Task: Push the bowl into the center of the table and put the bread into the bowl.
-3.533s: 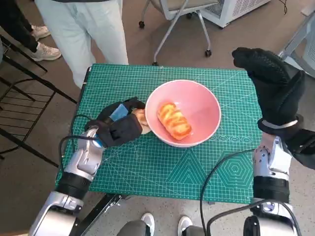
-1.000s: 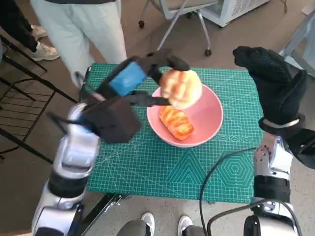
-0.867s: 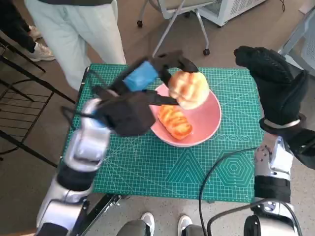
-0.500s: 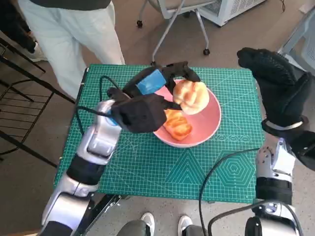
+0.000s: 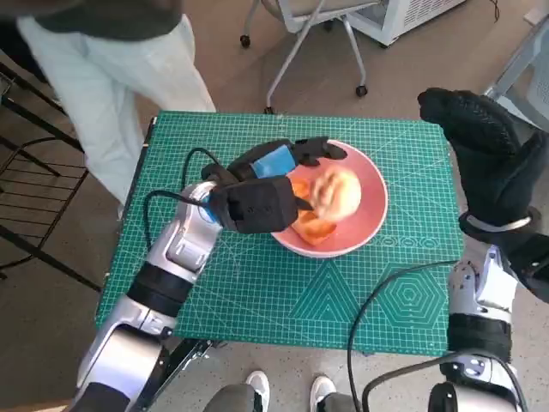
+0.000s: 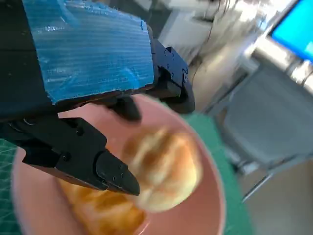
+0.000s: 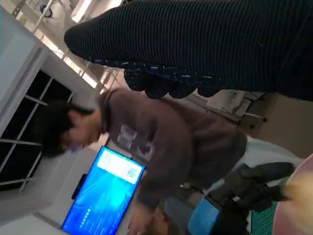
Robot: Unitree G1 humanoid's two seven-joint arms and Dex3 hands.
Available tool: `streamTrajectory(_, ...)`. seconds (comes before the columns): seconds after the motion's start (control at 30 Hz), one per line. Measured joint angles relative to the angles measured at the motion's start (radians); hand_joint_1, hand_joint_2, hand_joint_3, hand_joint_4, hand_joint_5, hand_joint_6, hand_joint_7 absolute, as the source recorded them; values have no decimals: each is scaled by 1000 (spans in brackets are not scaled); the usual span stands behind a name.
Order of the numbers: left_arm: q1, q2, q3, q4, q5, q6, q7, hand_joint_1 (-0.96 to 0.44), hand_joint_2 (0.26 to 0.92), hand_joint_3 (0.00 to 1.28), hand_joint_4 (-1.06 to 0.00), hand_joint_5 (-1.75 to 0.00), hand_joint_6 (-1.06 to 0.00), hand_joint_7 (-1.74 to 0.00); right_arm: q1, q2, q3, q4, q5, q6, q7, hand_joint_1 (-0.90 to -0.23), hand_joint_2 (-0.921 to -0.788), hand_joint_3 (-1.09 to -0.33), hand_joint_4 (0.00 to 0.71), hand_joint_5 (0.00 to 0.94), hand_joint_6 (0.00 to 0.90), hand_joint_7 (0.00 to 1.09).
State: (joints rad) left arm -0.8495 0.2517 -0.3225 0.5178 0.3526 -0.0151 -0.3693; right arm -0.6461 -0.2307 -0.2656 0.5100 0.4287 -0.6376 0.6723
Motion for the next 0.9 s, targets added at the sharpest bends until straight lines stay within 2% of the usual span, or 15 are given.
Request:
streamTrajectory(0.37, -11, 25, 21, -25, -9, 2, -27, -356, 860, 5, 1, 1, -164, 0, 0, -1, 1, -5, -6, 0, -20, -651, -921, -617, 196, 1, 193, 163)
streamTrajectory(0.73, 25, 55, 205, -127, -247, -103, -93, -464, 917, 50, 1, 1, -169, -4, 1, -1, 8, -28, -10, 1, -37, -653, -921, -618, 197, 1, 200, 155)
streamTrajectory(0.9, 29, 64, 237, -144, -286, -122, -101, -472, 920, 55, 1, 1, -169, -4, 1, -1, 9, -32, -10, 1, -41, -653, -921, -618, 197, 1, 202, 151)
